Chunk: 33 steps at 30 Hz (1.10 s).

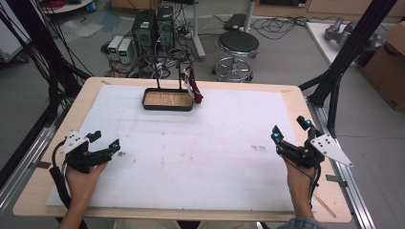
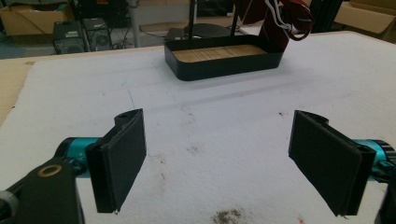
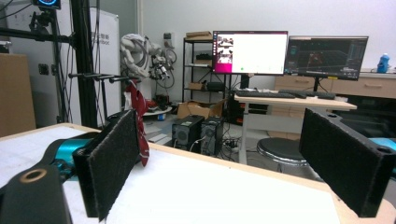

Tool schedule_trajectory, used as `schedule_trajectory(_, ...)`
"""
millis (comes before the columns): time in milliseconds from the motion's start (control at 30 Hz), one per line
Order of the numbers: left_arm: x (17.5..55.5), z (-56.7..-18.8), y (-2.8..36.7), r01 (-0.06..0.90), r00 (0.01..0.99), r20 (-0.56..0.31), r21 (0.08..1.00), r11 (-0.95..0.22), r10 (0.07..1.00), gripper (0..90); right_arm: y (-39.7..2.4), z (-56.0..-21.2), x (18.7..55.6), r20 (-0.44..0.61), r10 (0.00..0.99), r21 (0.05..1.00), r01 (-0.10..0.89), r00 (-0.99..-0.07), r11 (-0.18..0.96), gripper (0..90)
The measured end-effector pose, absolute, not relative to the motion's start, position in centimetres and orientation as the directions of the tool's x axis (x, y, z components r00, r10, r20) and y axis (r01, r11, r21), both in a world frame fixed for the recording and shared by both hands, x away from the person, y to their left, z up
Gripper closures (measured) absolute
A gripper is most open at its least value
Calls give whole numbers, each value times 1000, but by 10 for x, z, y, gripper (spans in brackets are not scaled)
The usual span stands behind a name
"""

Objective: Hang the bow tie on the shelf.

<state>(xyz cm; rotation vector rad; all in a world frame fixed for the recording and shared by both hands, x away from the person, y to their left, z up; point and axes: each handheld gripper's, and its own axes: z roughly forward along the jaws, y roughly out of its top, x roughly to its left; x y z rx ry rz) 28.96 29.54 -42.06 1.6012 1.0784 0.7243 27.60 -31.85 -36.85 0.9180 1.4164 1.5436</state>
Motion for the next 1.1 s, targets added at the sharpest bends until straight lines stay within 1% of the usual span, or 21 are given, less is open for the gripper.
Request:
schedule_trajectory(333, 289, -421, 295, 286, 412, -60, 956, -67, 909, 193, -320, -395, 264, -28, 926, 997, -77, -377, -1, 116)
schedule_trajectory(833, 289, -420, 296, 285, 413, -57, 956, -70, 909, 192, -313, -439, 261, -12, 922, 998, 57, -386, 37, 116)
schedule_trajectory(967, 288, -420, 296, 283, 413, -58, 957, -67, 909, 193, -311, -444, 261, -3, 922, 996, 85, -387, 39, 116)
schedule_trajectory(1100, 289, -421, 295, 282, 412, -58, 957, -67, 909, 193, -311, -445, 261, 9, 920, 996, 86, -392, 27, 116)
